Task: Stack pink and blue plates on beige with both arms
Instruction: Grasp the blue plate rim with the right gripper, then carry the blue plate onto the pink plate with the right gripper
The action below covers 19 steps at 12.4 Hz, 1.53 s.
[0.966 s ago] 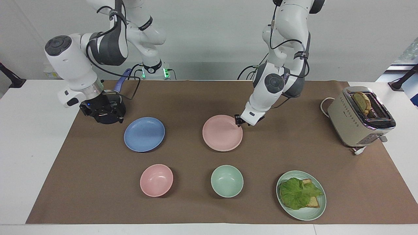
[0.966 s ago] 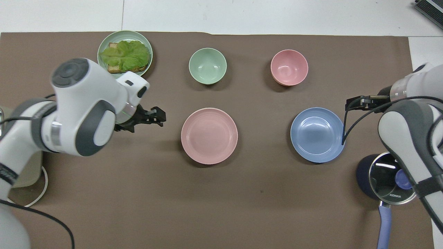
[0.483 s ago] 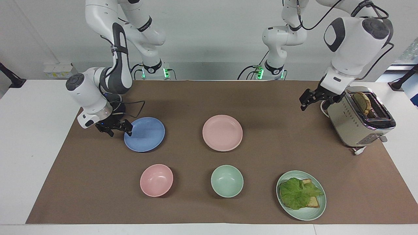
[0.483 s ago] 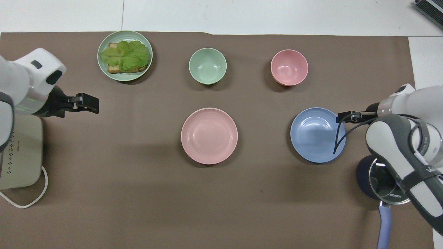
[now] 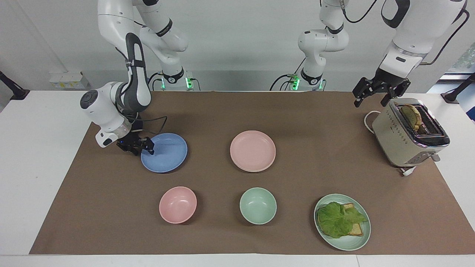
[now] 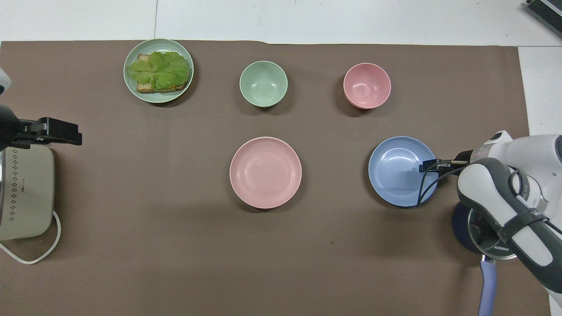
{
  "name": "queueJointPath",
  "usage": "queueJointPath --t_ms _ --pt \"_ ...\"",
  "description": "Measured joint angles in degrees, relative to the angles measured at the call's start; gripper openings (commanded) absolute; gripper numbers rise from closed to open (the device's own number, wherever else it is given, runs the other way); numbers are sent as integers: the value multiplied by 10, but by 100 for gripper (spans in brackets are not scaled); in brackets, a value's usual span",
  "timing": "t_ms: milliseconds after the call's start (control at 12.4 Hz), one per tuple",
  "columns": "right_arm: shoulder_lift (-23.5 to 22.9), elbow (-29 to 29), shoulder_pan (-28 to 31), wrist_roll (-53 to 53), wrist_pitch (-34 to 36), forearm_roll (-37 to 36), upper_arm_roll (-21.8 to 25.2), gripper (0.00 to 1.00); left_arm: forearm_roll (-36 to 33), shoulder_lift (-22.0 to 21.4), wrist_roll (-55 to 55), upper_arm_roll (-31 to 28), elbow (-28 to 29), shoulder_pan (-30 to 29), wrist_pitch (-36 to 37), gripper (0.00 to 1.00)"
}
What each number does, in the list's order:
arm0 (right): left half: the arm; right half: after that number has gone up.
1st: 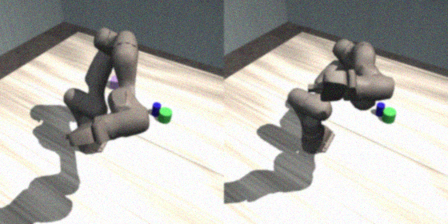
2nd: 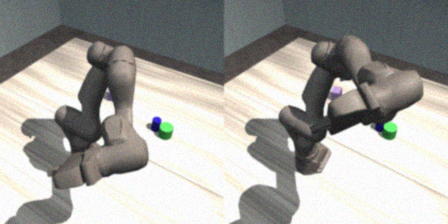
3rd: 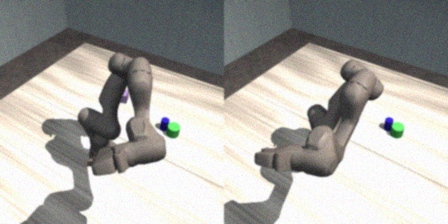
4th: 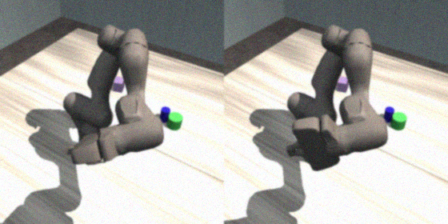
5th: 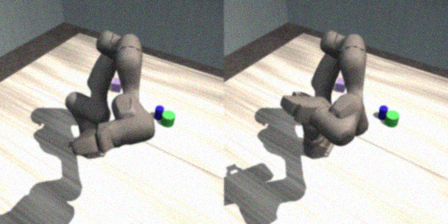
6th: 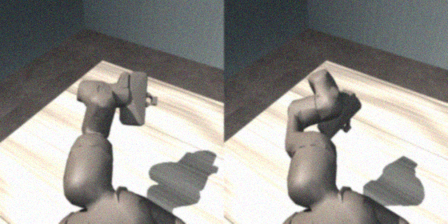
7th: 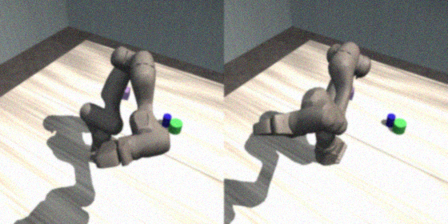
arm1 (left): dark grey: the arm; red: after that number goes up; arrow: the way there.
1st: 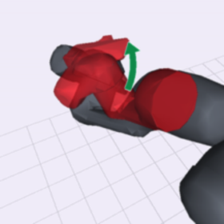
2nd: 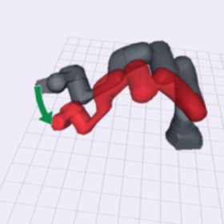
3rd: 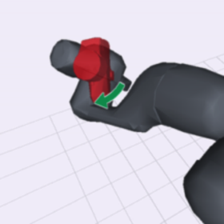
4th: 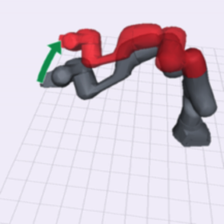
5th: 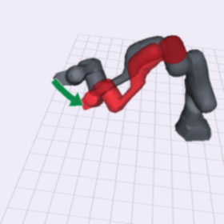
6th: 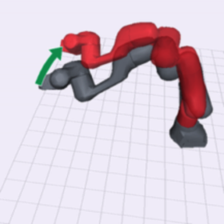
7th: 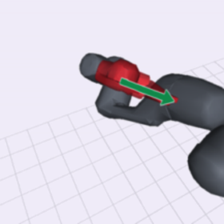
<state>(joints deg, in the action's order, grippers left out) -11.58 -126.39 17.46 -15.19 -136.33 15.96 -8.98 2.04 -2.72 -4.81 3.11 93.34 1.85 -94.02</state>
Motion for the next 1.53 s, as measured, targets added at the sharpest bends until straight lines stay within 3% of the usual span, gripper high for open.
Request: queueJointPath --t_ms 322,483,564,725,805,1289,1530 --pt "0 -3 0 -3 1 0 0 69 0 0 1 -1 0 0 1 100" --pt "0 -3 5 -21 7 0 0 62 0 0 1 -1 0 0 1 100" --pt "1 -2 12 -34 16 0 1 51 0 0 1 -2 0 0 1 100" --pt "8 3 23 -47 32 1 1 5 0 0 1 -3 0 0 1 100" --pt "11 4 23 -48 35 1 1 0 0 0 1 -3 0 0 1 100" --pt "20 7 22 -48 45 4 -1 0 0 0 1 -3 0 0 1 100" --pt "52 24 9 -30 94 6 -4 0 0 0 1 -3 0 0 1 100"
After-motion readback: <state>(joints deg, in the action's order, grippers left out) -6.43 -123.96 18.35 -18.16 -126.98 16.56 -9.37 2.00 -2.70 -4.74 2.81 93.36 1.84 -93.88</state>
